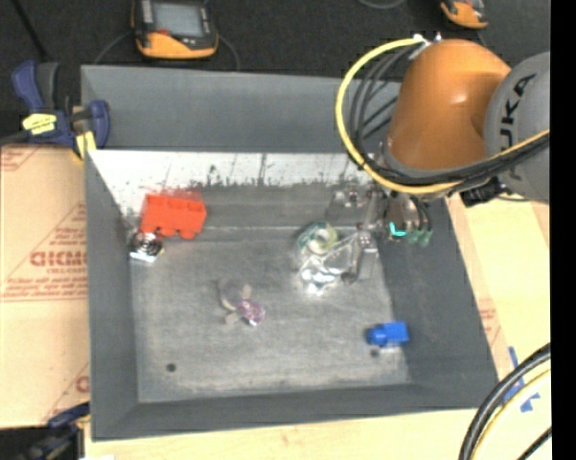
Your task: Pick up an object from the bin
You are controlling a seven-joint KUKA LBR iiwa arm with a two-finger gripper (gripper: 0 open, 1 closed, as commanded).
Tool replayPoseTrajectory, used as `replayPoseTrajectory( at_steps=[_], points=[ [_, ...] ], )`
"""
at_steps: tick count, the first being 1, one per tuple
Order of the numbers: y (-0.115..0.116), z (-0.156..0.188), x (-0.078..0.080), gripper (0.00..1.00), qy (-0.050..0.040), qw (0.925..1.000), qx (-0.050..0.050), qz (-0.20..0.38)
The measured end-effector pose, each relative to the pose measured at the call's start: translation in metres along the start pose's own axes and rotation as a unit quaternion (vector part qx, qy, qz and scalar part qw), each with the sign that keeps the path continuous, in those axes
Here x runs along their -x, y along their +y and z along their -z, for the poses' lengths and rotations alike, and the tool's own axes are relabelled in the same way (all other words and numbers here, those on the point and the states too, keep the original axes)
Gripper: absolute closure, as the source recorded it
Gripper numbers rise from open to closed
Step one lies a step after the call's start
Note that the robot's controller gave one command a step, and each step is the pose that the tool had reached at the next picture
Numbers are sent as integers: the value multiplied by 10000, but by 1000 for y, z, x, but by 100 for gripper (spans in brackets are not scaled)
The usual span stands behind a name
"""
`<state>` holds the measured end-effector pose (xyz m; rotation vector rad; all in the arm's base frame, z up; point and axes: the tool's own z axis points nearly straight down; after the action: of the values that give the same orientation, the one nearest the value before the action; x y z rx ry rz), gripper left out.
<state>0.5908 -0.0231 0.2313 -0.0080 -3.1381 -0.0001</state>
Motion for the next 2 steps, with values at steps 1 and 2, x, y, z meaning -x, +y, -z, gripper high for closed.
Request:
replayPoseTrajectory(
  at_steps=[1,2],
  points=[
    [-18,-131,65,0,-17,9946,-7,1041],
    [-38,-152,59,0,-89,9947,16,1026]
  ],
)
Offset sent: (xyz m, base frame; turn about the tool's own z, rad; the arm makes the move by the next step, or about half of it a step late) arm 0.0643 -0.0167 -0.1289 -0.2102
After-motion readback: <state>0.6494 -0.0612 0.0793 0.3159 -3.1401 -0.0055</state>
